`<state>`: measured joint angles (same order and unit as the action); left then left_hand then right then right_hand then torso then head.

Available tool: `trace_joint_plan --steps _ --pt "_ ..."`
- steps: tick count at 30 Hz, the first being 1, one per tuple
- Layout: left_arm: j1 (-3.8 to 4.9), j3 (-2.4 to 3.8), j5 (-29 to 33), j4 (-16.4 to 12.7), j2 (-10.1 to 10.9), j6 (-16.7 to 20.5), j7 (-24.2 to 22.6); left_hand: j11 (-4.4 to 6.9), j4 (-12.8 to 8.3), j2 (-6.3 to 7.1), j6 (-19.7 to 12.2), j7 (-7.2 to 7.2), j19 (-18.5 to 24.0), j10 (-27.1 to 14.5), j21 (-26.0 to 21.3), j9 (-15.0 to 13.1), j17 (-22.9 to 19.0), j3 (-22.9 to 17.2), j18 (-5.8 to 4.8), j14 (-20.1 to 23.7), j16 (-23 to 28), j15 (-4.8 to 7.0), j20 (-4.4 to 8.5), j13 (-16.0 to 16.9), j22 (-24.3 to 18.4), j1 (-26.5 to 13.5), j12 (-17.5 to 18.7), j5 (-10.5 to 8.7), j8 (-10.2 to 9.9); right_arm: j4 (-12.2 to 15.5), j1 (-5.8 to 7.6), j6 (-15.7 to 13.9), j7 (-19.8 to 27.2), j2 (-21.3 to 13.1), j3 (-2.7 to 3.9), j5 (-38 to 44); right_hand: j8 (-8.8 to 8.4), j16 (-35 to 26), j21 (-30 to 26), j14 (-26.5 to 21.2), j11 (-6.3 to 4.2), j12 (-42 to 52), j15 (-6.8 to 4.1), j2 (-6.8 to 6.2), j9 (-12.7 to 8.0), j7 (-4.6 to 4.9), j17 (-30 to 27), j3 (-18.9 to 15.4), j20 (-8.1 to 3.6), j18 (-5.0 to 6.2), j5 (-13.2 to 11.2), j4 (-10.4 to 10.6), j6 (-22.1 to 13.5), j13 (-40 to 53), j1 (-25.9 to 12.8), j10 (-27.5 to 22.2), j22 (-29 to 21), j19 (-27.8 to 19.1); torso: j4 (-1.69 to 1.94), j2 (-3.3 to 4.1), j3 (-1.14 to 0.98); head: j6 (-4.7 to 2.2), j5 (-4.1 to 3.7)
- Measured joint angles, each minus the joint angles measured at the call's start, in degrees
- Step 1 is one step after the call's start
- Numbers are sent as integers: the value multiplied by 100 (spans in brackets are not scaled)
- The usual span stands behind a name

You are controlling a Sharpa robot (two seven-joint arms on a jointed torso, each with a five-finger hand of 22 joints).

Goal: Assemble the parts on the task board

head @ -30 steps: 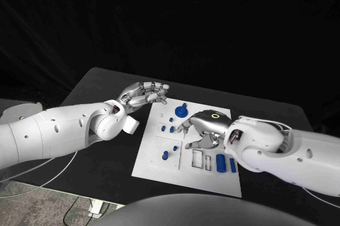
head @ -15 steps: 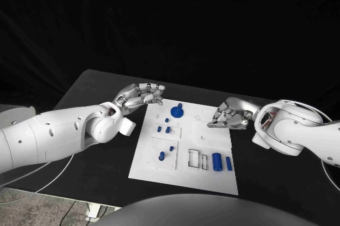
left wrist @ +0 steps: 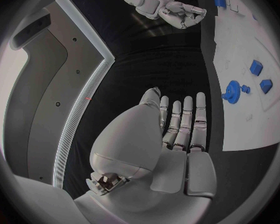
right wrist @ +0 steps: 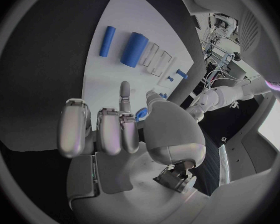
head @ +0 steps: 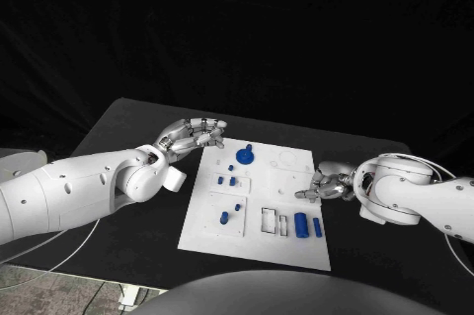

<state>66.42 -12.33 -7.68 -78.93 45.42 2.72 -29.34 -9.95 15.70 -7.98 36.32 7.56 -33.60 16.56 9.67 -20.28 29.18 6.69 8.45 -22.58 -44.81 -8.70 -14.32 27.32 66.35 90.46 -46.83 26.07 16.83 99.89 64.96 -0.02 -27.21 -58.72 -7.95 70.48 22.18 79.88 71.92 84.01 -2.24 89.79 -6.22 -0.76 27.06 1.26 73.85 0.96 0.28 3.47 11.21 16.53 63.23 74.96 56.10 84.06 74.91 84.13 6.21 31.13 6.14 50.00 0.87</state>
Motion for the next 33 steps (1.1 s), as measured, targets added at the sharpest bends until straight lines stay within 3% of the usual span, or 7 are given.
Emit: trace_joint_plan --steps 6,10,15,18,33 --pt "-6 0 1 -1 -4 -2 -1 0 0 0 0 0 0 0 0 0 0 0 0 0 0 0 0 -1 0 0 0 0 0 30 -46 331 -370 41 0 109 282 205 483 -8 -99 0 -8 -61 552 -124 110 0 -20 0 -83 0 124 0 -121 -16 0 -20 3 -1 6 0 -5" --pt "-9 0 2 -1 -4 -3 -1 0 0 0 0 0 0 0 0 0 0 0 0 0 0 0 0 -1 0 0 0 0 0 40 -85 494 -547 75 2 175 455 205 530 11 -120 0 -27 -77 936 -127 110 0 -40 1 -170 0 127 -1 -183 3 0 0 3 -2 8 0 -1" --pt "-11 0 2 -1 -3 -4 -1 0 0 0 0 0 12 0 0 1 0 0 0 0 0 0 -12 -3 0 0 0 0 0 56 -154 639 -692 117 2 231 486 227 530 -9 -140 0 -46 -135 1228 -155 110 17 -60 1 -329 -17 7 -1 -242 -17 0 -21 4 -4 7 0 7" --pt "-13 1 3 -1 -2 -5 -1 0 0 0 0 0 21 0 0 6 1 0 0 0 0 0 -21 -9 5 0 0 0 0 69 -188 697 -751 139 2 253 486 227 529 -9 -139 0 -46 -166 1316 -107 110 35 -60 0 -404 1 -81 -1 -272 -17 0 -21 4 -4 8 0 10" --pt "-24 1 4 1 -1 -13 4 0 0 0 0 0 21 0 0 5 -5 0 0 20 0 -20 -21 -8 5 0 0 0 0 51 -373 789 -857 244 2 270 352 198 451 12 -139 -1 -67 -181 1473 -87 29 74 -60 1 -658 8 -222 -2 -362 -17 4 -21 0 -1 4 0 3"
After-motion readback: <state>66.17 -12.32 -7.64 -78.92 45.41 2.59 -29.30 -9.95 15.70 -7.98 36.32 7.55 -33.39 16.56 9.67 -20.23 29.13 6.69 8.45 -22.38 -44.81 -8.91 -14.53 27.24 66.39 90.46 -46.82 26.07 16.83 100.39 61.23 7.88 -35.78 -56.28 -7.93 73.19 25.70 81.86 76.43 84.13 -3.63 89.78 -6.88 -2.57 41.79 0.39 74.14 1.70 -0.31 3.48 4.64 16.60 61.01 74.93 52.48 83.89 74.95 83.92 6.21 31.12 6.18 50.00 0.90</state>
